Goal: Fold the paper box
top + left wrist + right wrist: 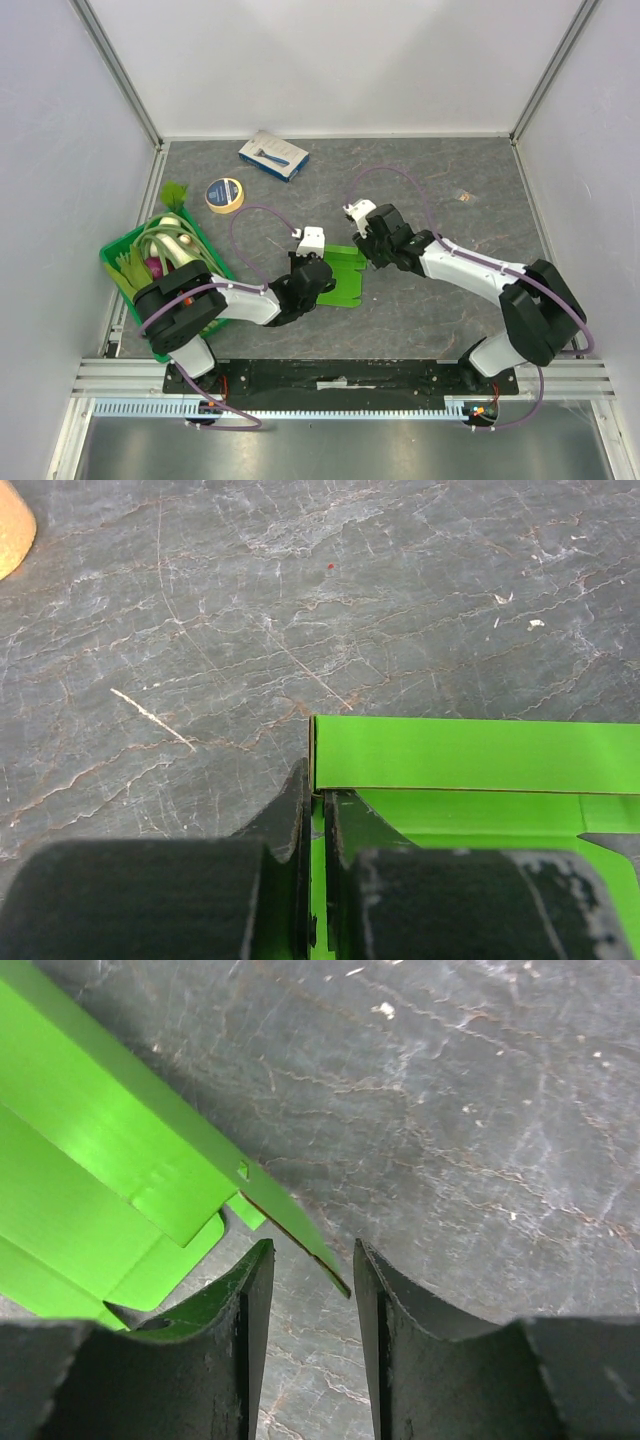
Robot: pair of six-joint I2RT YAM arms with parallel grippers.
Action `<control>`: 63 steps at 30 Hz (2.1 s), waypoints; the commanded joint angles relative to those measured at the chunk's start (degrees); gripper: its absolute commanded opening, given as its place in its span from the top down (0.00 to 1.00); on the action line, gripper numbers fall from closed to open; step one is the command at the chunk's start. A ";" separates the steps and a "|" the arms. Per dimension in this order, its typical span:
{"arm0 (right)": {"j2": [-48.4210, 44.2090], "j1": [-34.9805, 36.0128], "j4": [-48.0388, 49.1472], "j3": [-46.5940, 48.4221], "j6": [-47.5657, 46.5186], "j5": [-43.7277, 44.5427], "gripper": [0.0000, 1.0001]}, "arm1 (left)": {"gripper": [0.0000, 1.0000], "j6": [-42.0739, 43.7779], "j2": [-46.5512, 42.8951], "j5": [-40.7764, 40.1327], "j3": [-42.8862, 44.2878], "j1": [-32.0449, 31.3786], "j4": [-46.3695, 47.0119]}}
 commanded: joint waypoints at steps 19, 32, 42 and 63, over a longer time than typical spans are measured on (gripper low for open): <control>5.93 0.24 2.18 4.92 4.60 -8.87 0.98 | 0.98 5.03 1.98 1.16 -1.46 -0.36 9.29; 8.04 -0.64 -1.01 8.35 35.65 -7.11 1.00 | 0.98 0.55 2.16 2.39 -0.58 -0.36 6.12; 1.92 -0.64 11.57 -0.50 24.70 -12.38 0.75 | 0.98 -0.42 1.81 2.75 -0.75 -0.36 5.07; -3.38 -0.64 12.66 -4.22 17.12 -29.88 0.46 | 0.98 1.25 1.89 2.31 -0.84 -0.36 6.12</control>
